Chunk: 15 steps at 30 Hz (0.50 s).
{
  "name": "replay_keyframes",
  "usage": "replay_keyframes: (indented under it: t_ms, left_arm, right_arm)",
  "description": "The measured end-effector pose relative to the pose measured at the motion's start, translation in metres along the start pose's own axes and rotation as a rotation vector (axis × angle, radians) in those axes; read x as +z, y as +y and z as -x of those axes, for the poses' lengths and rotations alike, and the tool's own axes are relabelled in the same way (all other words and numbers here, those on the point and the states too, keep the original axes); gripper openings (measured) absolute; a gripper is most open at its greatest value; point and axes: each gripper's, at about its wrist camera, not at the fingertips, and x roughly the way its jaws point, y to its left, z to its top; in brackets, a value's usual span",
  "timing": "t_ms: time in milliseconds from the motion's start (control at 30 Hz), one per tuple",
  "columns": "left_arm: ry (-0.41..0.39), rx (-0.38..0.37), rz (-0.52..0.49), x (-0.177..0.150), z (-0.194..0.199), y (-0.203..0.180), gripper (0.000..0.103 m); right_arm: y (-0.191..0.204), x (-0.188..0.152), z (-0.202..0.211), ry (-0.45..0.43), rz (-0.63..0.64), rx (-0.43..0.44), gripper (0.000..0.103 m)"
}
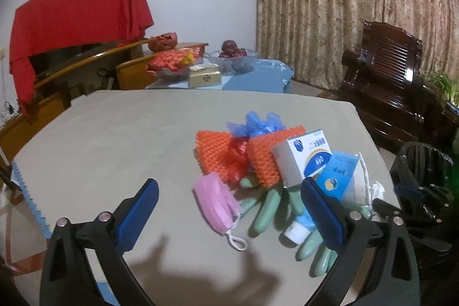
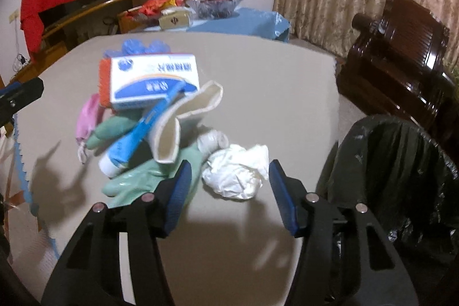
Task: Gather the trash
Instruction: 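Grasp the white tissue with the right tool while the left tool approaches the blue tube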
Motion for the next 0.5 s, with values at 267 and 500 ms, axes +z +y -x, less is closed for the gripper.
replay_keyframes:
  t_ms: [267,500]
  left_arm:
    - [0.045,-0.050,-0.021,-0.010,-0.018,-0.015,0.095]
    - [0.078,-0.093,-0.031,-0.020,-0.022,-0.028,0.085]
  right_arm:
    - [-0.005,-0.003,-0.022,0.056,-0.005,0.036,0.041]
    - [-0.007,-0.002,-0.015,0.048,-0.006,0.072,0.025]
